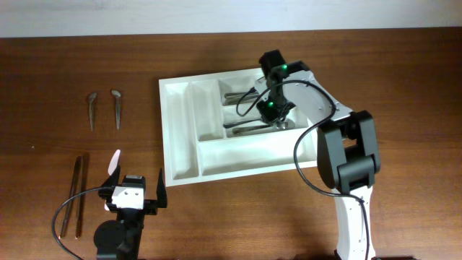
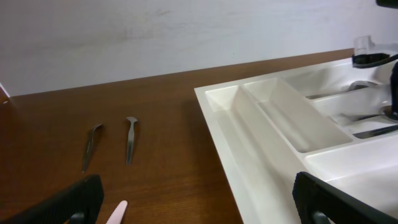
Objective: Pack container
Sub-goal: 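Open the right gripper and raise it out of the tray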
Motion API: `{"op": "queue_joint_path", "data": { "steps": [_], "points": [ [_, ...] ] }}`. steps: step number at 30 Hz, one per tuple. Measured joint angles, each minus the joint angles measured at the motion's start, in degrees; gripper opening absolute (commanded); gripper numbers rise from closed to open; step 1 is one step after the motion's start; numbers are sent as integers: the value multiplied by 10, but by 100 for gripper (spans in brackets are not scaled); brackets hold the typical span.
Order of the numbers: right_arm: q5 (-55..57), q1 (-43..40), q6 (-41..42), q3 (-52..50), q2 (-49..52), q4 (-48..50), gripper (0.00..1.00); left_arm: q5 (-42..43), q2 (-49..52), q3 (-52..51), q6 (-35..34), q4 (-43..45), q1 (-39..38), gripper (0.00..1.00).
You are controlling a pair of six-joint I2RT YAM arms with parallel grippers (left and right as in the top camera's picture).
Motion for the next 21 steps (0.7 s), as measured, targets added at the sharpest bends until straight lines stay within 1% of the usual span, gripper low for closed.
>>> {"op": "queue_joint_path", "data": {
  "steps": [10,21],
  "points": [
    [0,-47,0,0,0,-1,4,0,0,0,0,0,0,99],
    [7,-50,2,9,6,-16,4,0,0,0,0,0,0,99]
  ]
}}
